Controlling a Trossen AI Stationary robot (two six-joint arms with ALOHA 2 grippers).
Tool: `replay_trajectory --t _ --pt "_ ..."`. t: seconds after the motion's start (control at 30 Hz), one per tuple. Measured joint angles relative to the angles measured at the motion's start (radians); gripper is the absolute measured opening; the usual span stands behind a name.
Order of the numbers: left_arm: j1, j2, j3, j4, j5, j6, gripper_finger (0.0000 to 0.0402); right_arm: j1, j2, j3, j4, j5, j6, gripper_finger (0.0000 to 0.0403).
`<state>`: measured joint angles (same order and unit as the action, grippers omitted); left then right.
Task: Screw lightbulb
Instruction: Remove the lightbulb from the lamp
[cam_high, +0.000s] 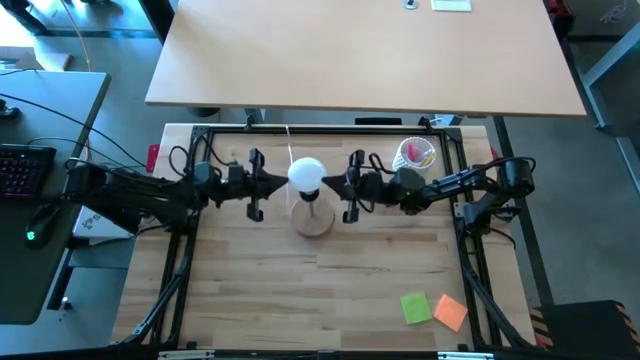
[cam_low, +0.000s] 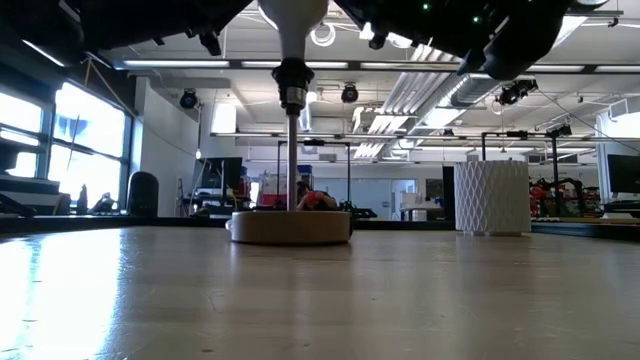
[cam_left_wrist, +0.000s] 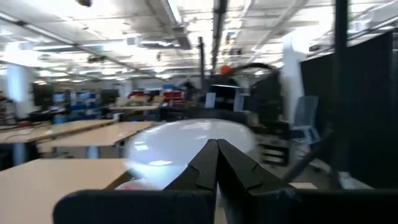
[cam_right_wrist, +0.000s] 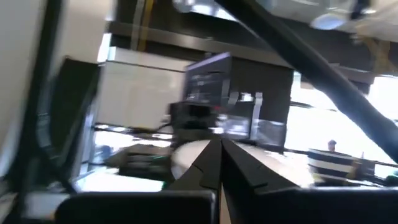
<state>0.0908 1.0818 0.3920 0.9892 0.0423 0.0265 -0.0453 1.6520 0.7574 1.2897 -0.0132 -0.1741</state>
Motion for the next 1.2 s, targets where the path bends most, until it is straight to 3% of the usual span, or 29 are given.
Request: replay_trajectory --t 0.4,0.6,1.0,1.07,1.2 --pt "-0.083 0.013 0.001 0.010 -0.001 0.002 0.0000 -0.001 0.002 0.003 -0.035 0.297 0.032 0.0002" --pt "-0.095 -0.013 0.001 -0.076 -0.098 0.039 0.0000 0.013 0.004 -0.001 -0.026 0.392 -0.036 0.0002" --pt "-0.074 -0.115 0.000 -0.266 -0.385 0.168 0.0000 0.061 -0.063 -0.055 0.027 0.384 -0.176 0.0002" --pt "-0.045 -0.127 0.000 -0.247 -0.385 0.191 0.0000 0.054 -0.082 -0.083 0.063 0.322 -0.176 0.0002" --pt "0.050 -0.126 0.000 -0.203 -0.316 0.178 0.0000 -0.003 -0.090 -0.097 0.067 0.029 -0.086 0.0002"
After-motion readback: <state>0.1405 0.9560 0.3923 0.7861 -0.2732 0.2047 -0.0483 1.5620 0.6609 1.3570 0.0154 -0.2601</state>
